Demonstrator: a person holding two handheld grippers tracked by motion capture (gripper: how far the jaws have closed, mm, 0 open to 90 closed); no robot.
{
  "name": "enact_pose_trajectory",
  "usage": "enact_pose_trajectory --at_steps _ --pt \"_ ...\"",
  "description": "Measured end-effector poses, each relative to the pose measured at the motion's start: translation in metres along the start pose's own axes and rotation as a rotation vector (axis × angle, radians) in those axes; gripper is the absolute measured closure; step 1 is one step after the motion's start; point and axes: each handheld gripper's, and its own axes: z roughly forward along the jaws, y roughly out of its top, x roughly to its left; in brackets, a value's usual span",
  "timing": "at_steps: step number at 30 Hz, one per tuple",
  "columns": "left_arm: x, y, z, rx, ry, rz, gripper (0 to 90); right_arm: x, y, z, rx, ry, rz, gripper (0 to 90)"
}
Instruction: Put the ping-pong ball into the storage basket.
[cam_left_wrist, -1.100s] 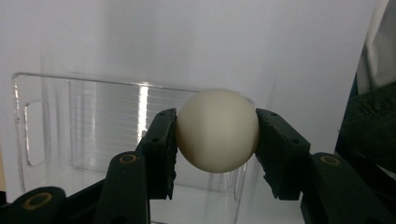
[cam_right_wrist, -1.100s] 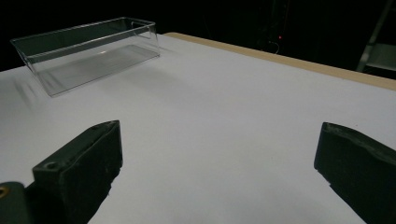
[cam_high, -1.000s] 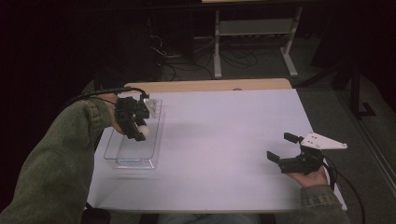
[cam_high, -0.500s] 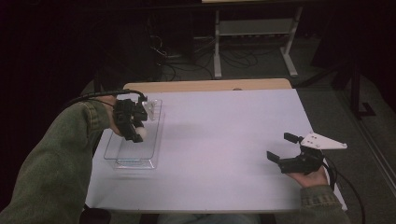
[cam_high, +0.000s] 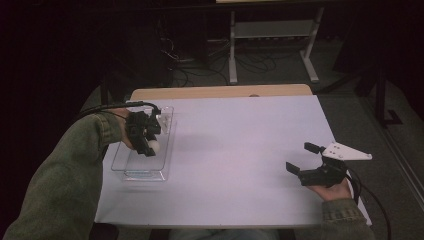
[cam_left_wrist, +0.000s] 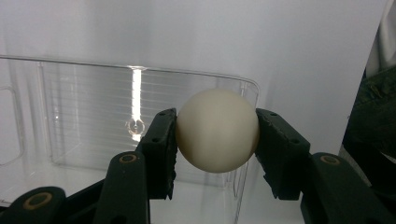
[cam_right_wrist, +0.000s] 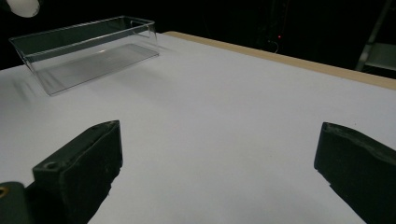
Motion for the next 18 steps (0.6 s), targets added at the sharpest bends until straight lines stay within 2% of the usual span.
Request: enact_pose_trajectory --at_steps 18 --pt "0.001 -0.002 0.025 -0.009 -0.014 0.002 51.1 0.001 0.001 -0.003 -0.012 -0.001 -0.001 0.5"
